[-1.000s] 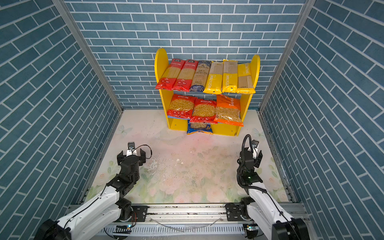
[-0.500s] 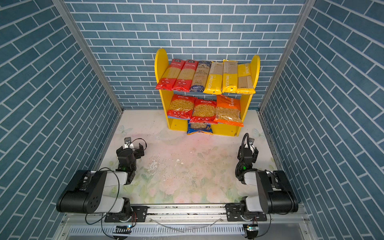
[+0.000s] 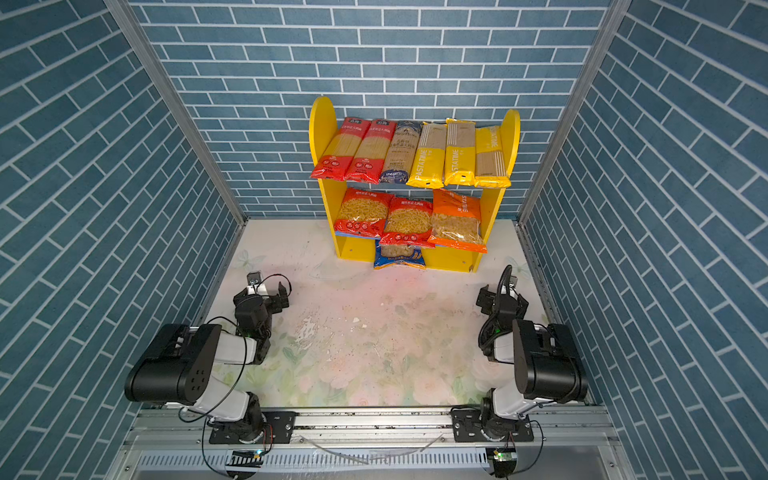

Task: Place and organize the pasta boxes and bags onto the shelf

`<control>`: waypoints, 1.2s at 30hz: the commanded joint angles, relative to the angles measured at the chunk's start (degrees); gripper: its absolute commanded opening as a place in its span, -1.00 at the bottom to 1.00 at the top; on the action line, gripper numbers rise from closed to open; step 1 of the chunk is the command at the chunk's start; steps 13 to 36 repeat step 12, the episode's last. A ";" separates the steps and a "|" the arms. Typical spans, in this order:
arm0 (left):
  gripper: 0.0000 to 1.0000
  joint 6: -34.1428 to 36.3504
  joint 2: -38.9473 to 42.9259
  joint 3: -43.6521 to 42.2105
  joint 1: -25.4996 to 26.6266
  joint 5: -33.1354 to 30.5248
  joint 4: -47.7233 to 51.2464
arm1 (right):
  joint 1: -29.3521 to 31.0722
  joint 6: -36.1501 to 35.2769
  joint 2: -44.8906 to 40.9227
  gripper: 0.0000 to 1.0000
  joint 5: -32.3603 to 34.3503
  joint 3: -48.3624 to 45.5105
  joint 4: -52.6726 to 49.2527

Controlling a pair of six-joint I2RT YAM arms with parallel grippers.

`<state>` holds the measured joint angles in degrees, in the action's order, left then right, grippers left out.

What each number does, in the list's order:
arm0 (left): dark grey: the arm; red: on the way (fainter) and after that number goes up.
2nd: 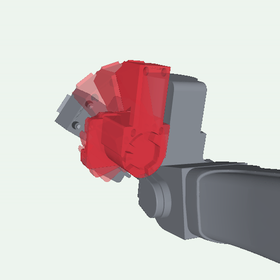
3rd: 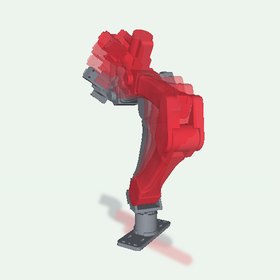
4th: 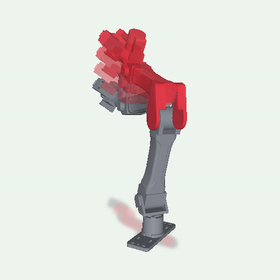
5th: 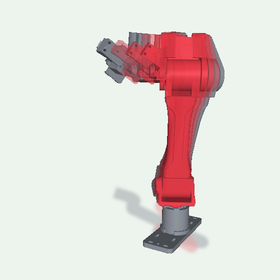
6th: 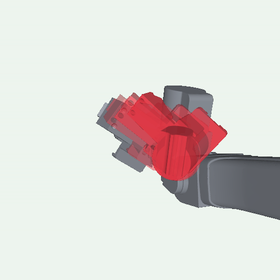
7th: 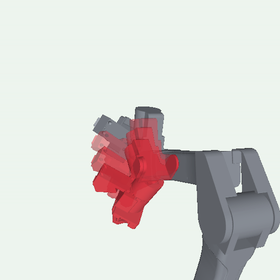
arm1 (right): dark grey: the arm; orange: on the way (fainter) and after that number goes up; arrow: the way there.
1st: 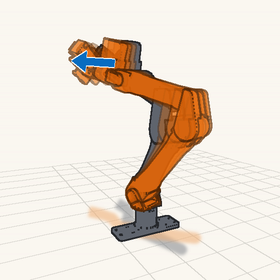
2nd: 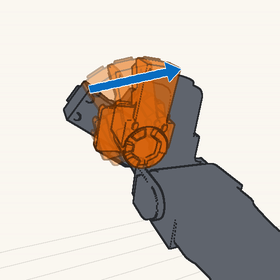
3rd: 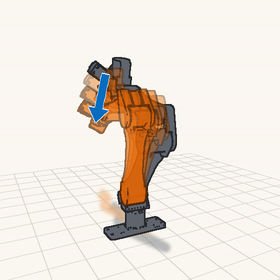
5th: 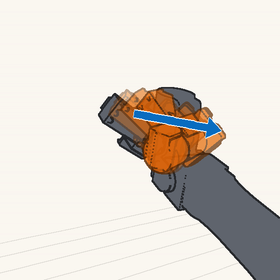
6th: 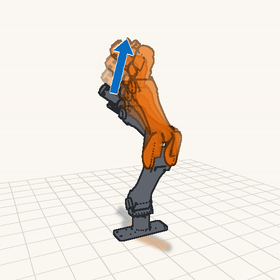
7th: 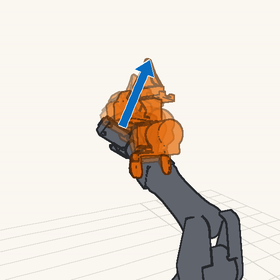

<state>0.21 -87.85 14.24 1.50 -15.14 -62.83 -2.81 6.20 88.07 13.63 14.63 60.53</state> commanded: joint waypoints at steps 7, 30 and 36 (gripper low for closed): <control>0.99 6.42 0.11 5.12 0.97 14.24 7.35 | -0.05 1.13 -0.16 0.99 -1.98 1.64 0.38; 0.99 5.77 -0.13 6.32 2.50 7.84 9.49 | 0.00 1.10 -0.24 0.99 -1.86 1.65 -0.06; 0.99 5.77 -0.13 6.32 2.50 7.84 9.49 | 0.00 1.10 -0.24 0.99 -1.86 1.65 -0.06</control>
